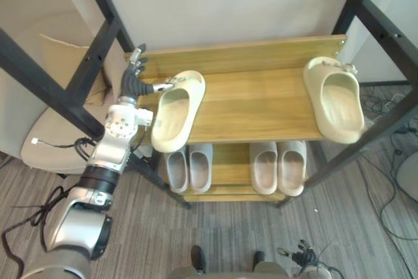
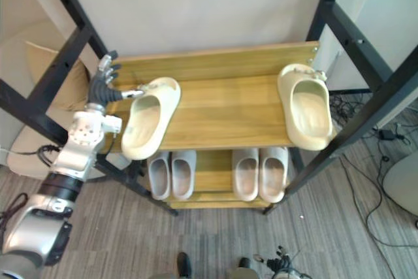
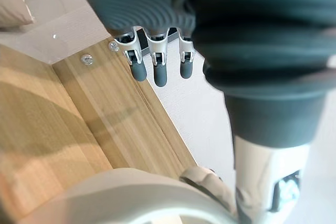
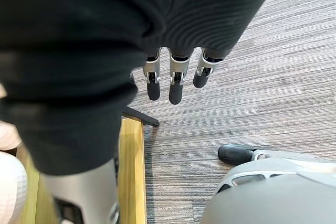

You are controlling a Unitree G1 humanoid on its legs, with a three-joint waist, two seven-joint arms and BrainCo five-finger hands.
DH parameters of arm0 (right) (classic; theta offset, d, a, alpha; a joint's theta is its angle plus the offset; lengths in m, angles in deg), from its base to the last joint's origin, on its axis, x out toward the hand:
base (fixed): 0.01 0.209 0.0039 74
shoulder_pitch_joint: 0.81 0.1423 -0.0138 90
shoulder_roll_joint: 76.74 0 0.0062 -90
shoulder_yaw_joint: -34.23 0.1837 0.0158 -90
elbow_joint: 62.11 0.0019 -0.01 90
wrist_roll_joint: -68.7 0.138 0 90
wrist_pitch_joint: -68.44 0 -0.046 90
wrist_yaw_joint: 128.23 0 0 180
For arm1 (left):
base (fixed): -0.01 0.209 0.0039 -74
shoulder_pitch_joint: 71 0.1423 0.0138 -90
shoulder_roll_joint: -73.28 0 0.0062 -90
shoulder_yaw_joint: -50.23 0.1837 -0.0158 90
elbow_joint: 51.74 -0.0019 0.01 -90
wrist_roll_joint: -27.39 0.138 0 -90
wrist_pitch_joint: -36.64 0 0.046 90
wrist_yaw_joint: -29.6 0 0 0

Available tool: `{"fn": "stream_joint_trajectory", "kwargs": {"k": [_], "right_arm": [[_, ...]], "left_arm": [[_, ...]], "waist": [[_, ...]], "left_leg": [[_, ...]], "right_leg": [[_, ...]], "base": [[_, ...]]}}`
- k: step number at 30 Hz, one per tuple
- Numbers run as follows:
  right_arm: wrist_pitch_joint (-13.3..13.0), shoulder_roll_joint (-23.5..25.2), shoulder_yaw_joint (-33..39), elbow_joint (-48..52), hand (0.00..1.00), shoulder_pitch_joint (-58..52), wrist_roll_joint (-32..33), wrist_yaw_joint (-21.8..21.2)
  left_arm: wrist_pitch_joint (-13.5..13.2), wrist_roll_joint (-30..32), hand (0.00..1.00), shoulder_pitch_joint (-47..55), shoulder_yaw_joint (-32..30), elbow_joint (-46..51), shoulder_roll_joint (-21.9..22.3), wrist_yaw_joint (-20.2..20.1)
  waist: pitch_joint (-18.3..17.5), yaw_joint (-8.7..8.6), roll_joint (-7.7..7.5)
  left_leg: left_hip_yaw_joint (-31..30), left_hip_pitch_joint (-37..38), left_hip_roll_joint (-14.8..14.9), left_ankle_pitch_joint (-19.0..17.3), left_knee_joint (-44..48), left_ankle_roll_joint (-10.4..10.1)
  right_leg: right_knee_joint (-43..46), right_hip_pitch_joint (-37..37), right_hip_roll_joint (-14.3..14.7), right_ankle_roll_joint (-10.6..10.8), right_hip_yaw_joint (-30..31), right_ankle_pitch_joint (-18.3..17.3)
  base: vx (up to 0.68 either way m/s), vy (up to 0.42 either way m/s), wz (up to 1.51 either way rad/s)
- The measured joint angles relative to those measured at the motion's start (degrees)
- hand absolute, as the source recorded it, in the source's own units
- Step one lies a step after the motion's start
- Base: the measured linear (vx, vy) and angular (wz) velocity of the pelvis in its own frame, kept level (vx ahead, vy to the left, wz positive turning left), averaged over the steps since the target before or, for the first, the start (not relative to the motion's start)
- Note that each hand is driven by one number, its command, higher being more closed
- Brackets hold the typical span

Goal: Organize the slippers on the shoe rack

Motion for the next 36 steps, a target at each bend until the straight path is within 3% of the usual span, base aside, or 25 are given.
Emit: {"fn": "stream_joint_trajectory", "kwargs": {"k": [36], "right_arm": [[0.01,-0.22,-1.52,-0.31,0.0,0.27,-0.37,0.24]], "left_arm": [[-0.39,-1.15,0.0,5.37,0.15,8.33,2.01,0.04]], "waist": [[0.51,-0.02,-0.46]], "left_leg": [[-1.38,0.98,-0.26,-0.03,-0.02,-0.03]], "right_leg": [[-0.68,2.12,-0.06,0.0,-1.49,0.01]], "base": [[0.0,-0.001,0.01]]}}
